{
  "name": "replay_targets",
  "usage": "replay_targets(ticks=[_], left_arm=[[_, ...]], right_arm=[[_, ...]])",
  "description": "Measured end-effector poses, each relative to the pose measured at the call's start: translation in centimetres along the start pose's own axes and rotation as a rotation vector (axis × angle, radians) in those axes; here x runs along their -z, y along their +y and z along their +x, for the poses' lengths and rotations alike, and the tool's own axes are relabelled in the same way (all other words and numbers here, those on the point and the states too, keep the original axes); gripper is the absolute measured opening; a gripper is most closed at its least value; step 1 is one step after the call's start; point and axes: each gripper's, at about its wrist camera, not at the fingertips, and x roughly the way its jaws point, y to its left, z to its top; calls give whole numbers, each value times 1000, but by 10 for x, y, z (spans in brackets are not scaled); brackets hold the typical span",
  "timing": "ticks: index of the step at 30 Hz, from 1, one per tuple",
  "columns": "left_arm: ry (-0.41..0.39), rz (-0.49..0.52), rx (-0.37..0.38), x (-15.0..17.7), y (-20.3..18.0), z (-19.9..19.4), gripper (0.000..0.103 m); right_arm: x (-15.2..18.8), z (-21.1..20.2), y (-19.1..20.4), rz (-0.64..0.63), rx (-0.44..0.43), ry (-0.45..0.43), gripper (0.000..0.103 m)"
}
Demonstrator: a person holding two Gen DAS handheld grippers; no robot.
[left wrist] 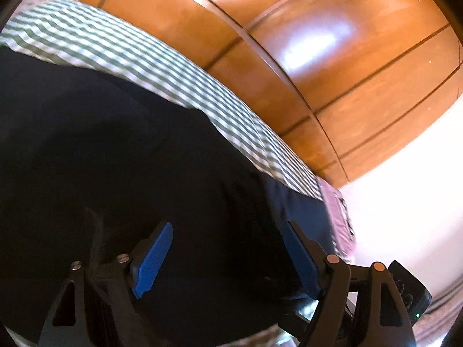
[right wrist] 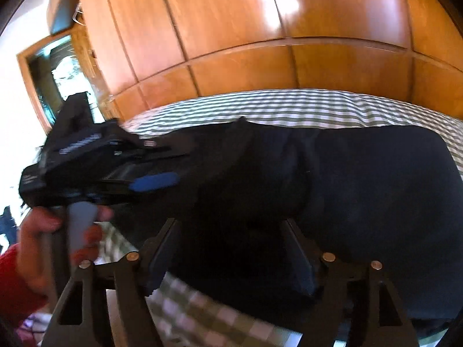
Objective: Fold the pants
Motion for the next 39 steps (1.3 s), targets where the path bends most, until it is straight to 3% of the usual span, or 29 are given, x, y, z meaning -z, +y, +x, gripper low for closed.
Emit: replay_targets(ticks=[4, 7, 11, 14, 17, 20, 21, 23, 26, 27, 31, 34, 36, 39], left_arm=[[16, -5, 59, 3, -10, 6, 82], [13, -38, 100, 4, -14, 9, 88], [21, -65, 106, 6, -19, 20, 89], [49, -51, 126, 8, -29, 29, 88], [96, 2, 102, 10, -40, 40, 78], [147, 65, 29, 14, -49, 53, 43], [173, 103, -19, 16, -53, 58, 26], [175, 125, -19, 17, -56, 54, 23], [93, 139, 78, 12, -69, 21, 21], [78, 152, 79, 11, -72, 14, 21], [75, 215, -10, 17, -73, 5, 21], [119, 249, -158, 33, -56, 21, 22], [87, 258, -139, 40, -46, 23, 24], [78, 242, -124, 41, -43, 19, 25]], right_arm=[[6, -34, -9, 12, 15, -63, 73], [11, -68, -30, 33, 105, -122, 73], [25, -107, -67, 119, 374, -176, 73], [40, -111, -100, 203, 498, -85, 73], [53, -107, -117, 262, 439, -39, 73], [58, -97, -123, 318, 371, -13, 73], [59, -95, -124, 335, 368, -7, 73], [62, -94, -124, 353, 373, 4, 73], [60, -93, -124, 351, 379, 0, 73], [59, -93, -123, 339, 384, -4, 73], [58, -89, -124, 313, 376, 1, 74], [60, -89, -124, 340, 345, 14, 75], [58, -94, -124, 334, 327, 7, 75], [48, -124, -116, 275, 306, -86, 75]])
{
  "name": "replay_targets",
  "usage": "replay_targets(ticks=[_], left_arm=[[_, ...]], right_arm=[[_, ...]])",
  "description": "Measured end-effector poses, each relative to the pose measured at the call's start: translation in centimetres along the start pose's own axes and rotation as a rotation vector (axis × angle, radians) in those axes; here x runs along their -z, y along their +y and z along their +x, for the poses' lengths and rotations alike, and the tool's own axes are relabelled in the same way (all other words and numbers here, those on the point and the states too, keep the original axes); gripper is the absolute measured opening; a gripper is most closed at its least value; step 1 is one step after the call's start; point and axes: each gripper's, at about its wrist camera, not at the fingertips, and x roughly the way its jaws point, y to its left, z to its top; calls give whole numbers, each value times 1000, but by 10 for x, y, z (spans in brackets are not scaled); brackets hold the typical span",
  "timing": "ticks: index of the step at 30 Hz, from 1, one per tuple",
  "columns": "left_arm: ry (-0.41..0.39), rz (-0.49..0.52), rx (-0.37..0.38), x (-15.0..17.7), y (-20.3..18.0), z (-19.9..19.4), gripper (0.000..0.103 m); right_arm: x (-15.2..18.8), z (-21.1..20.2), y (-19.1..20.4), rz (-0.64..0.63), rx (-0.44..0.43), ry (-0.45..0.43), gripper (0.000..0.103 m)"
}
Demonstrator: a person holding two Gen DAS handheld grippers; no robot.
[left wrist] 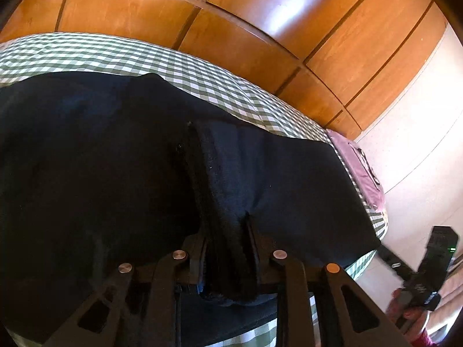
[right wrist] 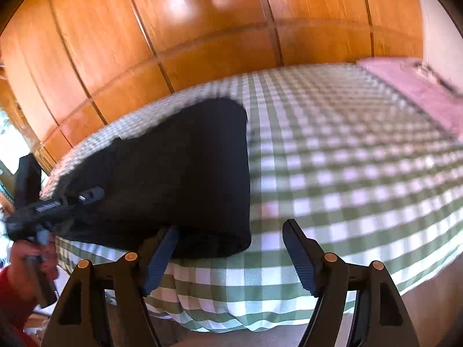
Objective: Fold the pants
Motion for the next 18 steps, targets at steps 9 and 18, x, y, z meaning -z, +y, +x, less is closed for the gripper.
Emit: replay_targets(ticks=[9, 18], left_arm=[[-16, 29, -19, -3, -9, -5, 24], [-39, 65, -65, -7, -8, 4, 24]], right_arm=[[-65, 6, 36, -193, 37, -149, 42], [-96, 121, 32, -82, 47, 42, 29]])
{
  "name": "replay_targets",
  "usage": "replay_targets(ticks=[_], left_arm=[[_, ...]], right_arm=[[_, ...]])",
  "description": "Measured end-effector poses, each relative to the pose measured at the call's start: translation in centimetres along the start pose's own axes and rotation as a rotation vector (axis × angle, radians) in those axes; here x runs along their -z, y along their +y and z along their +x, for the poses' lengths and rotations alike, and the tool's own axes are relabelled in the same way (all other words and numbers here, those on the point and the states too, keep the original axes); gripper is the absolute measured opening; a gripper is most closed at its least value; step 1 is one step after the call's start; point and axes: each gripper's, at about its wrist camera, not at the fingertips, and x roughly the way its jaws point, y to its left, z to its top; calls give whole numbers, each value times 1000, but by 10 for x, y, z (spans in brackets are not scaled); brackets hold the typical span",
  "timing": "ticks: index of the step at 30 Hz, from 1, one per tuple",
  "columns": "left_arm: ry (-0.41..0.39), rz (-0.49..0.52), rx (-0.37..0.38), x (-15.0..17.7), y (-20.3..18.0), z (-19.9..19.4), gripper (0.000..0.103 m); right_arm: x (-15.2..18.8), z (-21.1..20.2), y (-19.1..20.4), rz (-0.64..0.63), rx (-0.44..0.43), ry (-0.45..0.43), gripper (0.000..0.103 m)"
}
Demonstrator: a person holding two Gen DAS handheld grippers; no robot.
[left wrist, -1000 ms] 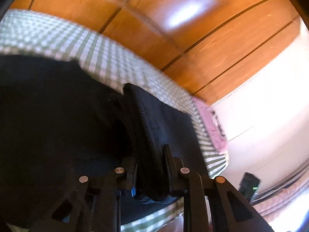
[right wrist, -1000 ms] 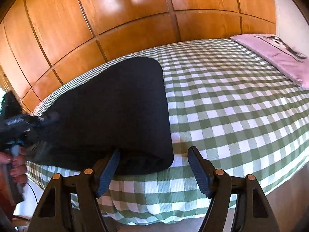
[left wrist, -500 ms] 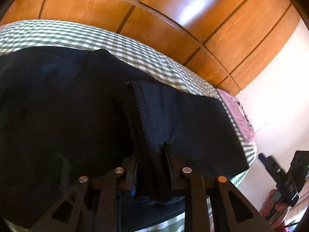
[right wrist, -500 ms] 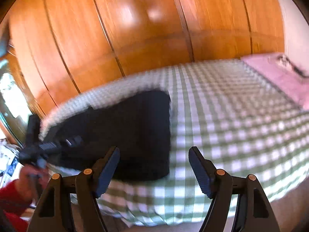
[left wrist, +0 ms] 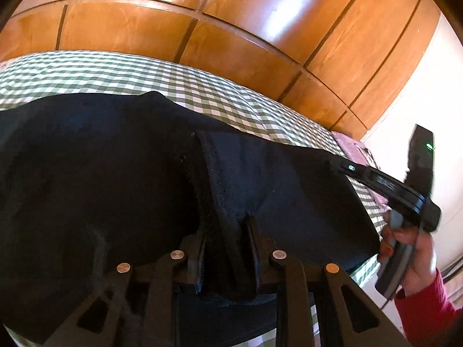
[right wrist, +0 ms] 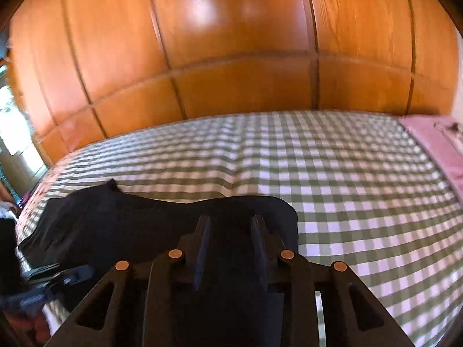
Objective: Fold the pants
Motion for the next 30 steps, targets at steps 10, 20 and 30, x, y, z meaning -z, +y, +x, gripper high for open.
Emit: replay_targets(ticks=[10, 20, 30], left_arm=[[-10, 16, 16, 3, -1, 10, 32], [-23, 30, -5, -3, 12, -30, 44], [-121, -180, -122, -1, 78, -87, 45]], right_arm=[[21, 20, 2, -101, 103, -64, 23], [39, -29, 27, -23, 31, -121, 34], [81, -15, 130, -235, -165, -15, 38]])
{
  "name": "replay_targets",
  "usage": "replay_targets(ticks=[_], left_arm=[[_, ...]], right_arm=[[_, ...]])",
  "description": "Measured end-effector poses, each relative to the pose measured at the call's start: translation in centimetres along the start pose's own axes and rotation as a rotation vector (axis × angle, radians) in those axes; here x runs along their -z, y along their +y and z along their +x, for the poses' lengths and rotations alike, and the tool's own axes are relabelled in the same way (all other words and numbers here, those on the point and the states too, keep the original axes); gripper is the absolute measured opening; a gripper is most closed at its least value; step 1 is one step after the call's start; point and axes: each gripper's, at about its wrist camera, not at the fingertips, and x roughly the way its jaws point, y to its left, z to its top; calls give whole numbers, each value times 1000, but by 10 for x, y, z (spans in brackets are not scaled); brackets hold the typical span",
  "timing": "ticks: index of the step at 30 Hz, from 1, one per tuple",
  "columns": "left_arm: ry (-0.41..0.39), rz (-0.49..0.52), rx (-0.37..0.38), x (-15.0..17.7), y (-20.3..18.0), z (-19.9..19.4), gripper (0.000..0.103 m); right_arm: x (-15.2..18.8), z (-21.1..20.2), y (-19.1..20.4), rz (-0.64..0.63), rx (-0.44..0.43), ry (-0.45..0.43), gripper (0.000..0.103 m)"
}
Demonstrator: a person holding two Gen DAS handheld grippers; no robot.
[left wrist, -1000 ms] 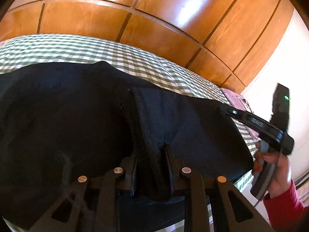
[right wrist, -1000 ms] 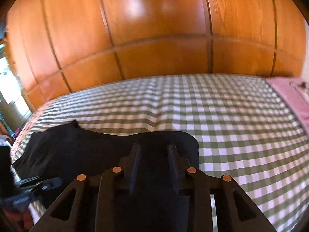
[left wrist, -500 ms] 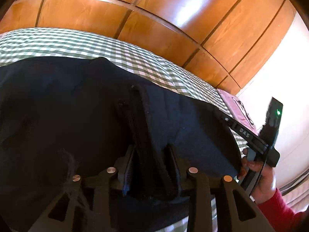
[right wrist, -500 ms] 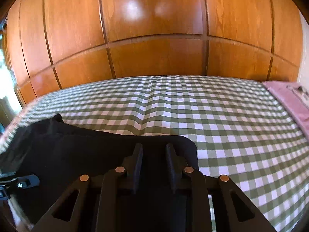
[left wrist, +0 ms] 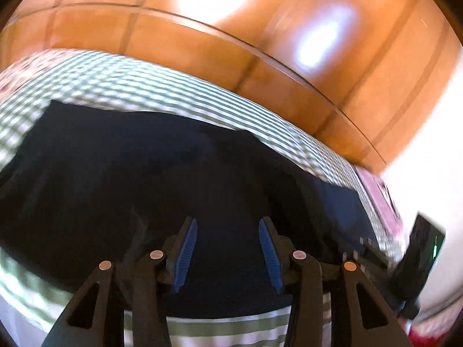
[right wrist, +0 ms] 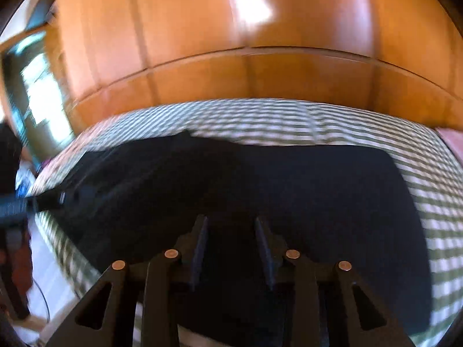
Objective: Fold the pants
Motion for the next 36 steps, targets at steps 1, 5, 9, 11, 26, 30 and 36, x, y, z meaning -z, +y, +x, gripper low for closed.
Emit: replay_targets(ticks=[1, 5, 9, 11, 26, 30, 36], left_arm=[[-16, -27, -13, -1, 8, -6, 45], [-85, -118, -94, -7, 39, -32, 45], [-150, -248, -159, -3, 73, -61, 47], [-169, -337, -175, 3, 91, -74, 49], [-133, -587, -123, 31, 151, -69, 52], [-150, -613, -85, 33, 161, -64, 52], [-200, -718, -50, 39, 170, -71, 52]], right_arm=[[1, 3, 10, -28, -12, 5, 40], [4, 9, 21, -83, 26, 4, 40], [6, 9, 1, 26, -49, 0, 39], [7, 9, -1, 36, -54, -5, 39], [11, 5, 1, 36, -52, -22, 40], [11, 5, 2, 36, -52, -22, 40], [11, 5, 2, 40, -51, -25, 40]])
